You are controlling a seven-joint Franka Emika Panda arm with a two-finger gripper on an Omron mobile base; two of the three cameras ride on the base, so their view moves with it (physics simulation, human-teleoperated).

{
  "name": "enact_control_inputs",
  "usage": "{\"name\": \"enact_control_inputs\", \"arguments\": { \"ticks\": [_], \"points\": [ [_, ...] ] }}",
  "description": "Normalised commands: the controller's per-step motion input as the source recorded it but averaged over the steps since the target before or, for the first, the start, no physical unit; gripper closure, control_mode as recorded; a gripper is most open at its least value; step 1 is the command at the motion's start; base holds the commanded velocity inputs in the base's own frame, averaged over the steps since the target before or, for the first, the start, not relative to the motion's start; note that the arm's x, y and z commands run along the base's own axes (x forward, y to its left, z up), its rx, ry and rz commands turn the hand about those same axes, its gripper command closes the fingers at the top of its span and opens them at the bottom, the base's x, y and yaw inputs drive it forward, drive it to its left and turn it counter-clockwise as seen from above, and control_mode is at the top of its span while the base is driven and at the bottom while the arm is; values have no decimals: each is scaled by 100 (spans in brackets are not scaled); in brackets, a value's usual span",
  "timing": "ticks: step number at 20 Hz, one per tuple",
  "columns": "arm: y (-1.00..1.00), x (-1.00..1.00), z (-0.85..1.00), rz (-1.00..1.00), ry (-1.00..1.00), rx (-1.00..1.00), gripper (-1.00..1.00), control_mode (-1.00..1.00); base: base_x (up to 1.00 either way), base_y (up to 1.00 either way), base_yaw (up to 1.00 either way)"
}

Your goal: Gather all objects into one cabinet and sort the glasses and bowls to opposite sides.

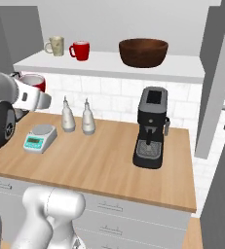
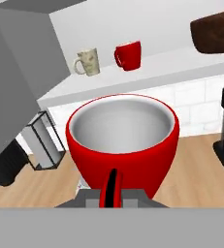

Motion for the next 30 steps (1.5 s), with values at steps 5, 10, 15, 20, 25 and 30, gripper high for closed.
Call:
{"name": "enact_control_inputs", "arguments": {
  "ticks": [5,10,15,20,25,30],
  "points": [
    [26,74,79,12,-5,1,100,-100,0,0,0],
    [38,64,59,8,-8,0,100,-100,0,0,0],
    [21,59,-10,3,0,-8,100,-100,0,0,0],
    [18,54,-36,0,0,-12,100,-100,0,0,0],
    [2,61,-12,3,0,-9,100,-100,0,0,0],
    [4,88,-11,1,4,-4,100,-100,0,0,0]
  ]
}}
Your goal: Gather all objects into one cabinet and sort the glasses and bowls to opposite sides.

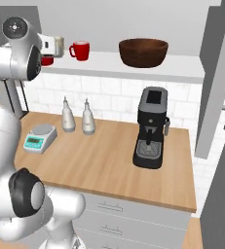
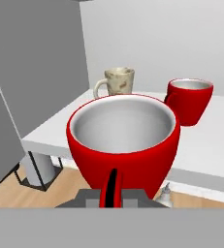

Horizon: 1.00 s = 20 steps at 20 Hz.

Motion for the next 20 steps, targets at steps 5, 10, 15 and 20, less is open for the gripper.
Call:
{"name": "enact_control_inputs", "arguments": {
  "ticks": [5,10,15,20],
  "points": [
    [18,75,-23,0,13,-2,100,-100,0,0,0],
    [10,57,-9,0,7,0,100,-100,0,0,0],
    [3,50,-17,0,3,0,100,-100,0,0,0],
    [11,60,-16,0,0,0,100,-100,0,0,0]
  ]
}}
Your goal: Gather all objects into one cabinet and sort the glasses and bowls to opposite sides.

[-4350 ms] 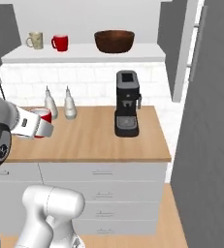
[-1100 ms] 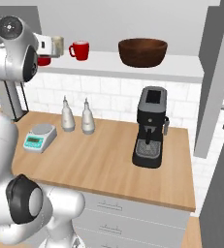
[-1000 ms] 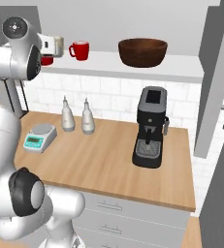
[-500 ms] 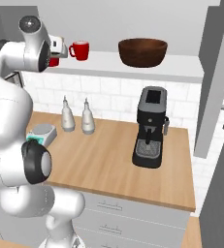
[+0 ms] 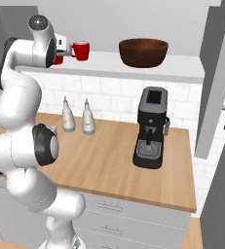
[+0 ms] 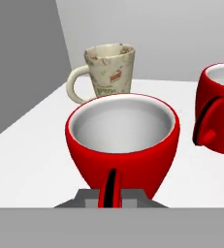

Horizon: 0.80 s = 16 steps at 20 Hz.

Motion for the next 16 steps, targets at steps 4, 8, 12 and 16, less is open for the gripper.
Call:
{"name": "enact_control_inputs", "arguments": {
  "ticks": [4,8,12,16],
  "points": [
    [2,62,-12,0,1,0,100,-100,0,0,0],
    [8,46,-17,0,6,0,100,-100,0,0,0],
    [11,11,-20,0,4,0,-100,-100,0,0,0],
    [0,0,-14,0,0,0,-100,-100,0,0,0]
  ]
}}
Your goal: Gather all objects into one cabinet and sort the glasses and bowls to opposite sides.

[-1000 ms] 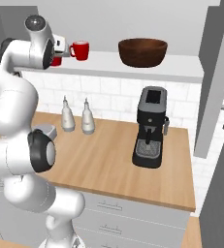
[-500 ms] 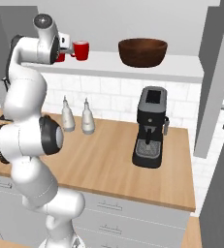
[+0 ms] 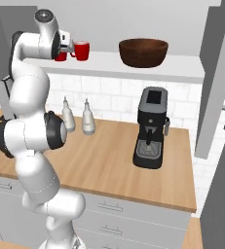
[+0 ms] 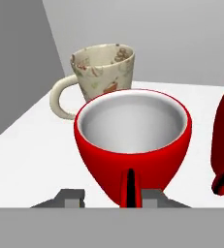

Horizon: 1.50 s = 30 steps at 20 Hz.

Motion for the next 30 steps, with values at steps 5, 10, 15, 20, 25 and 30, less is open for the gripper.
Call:
{"name": "enact_control_inputs", "arguments": {
  "ticks": [5,10,15,20,25,30],
  "points": [
    [0,-11,-22,0,0,0,-100,-100,0,0,0],
    [0,-45,-2,0,-6,0,-100,-100,0,0,0],
    [-11,-79,0,0,-11,0,-100,-100,0,0,0],
    [-17,-100,0,0,-9,0,-100,-100,0,0,0],
    [-38,-100,-1,-3,-8,0,-100,-100,0,0,0],
    [-31,-100,0,-8,0,1,-100,-100,0,0,0]
  ]
}}
